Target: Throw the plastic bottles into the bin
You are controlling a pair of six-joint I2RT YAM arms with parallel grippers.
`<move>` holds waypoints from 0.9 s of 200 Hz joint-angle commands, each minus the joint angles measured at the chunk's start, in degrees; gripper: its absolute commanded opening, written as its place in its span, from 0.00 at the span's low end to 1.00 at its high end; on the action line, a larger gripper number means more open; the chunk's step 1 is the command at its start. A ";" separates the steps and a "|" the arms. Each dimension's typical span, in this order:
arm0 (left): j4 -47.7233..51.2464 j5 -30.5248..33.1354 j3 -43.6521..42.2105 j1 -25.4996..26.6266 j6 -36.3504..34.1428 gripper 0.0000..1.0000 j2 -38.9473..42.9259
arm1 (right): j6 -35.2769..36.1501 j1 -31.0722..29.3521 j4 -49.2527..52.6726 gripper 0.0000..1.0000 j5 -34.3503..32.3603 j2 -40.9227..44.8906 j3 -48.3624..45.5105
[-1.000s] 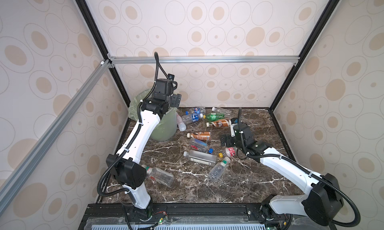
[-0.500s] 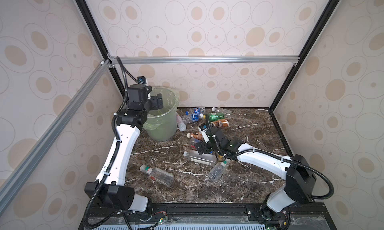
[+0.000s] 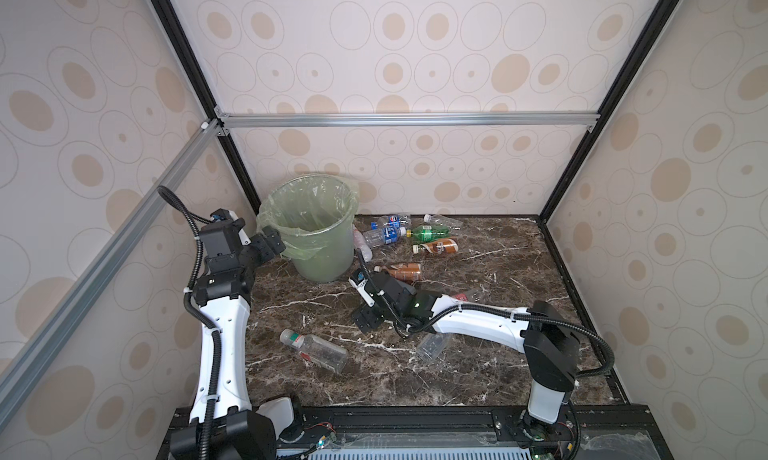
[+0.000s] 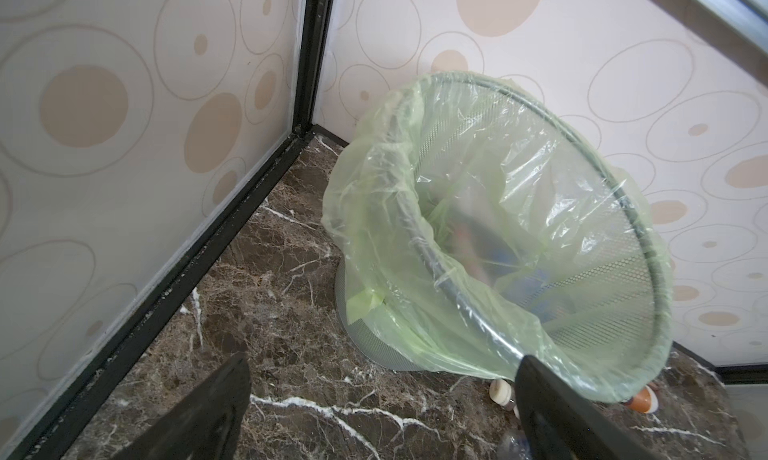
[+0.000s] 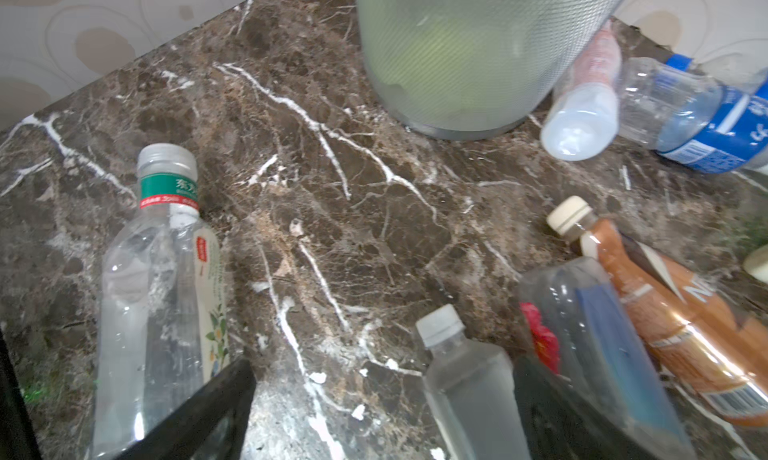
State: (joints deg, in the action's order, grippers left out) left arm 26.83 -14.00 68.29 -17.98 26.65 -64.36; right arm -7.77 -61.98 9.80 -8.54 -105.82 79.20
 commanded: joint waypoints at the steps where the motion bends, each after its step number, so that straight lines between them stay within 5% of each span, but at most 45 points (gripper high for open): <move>1: -5.65 -5.62 -2.11 -3.03 5.20 0.99 2.65 | 0.96 -1.98 -1.32 1.00 1.26 -2.37 2.34; 34: -12.73 -15.72 -9.74 -8.80 11.50 0.99 3.18 | 2.56 -4.92 0.08 1.00 2.47 -6.50 6.32; 180: -14.66 -15.93 -17.38 -11.29 10.82 0.99 7.82 | 0.05 -10.80 -1.85 1.00 7.79 -16.90 11.22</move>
State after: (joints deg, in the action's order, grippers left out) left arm 13.85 -29.28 50.57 -28.67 36.71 -57.60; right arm -6.83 -72.36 8.40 -1.26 -121.08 88.42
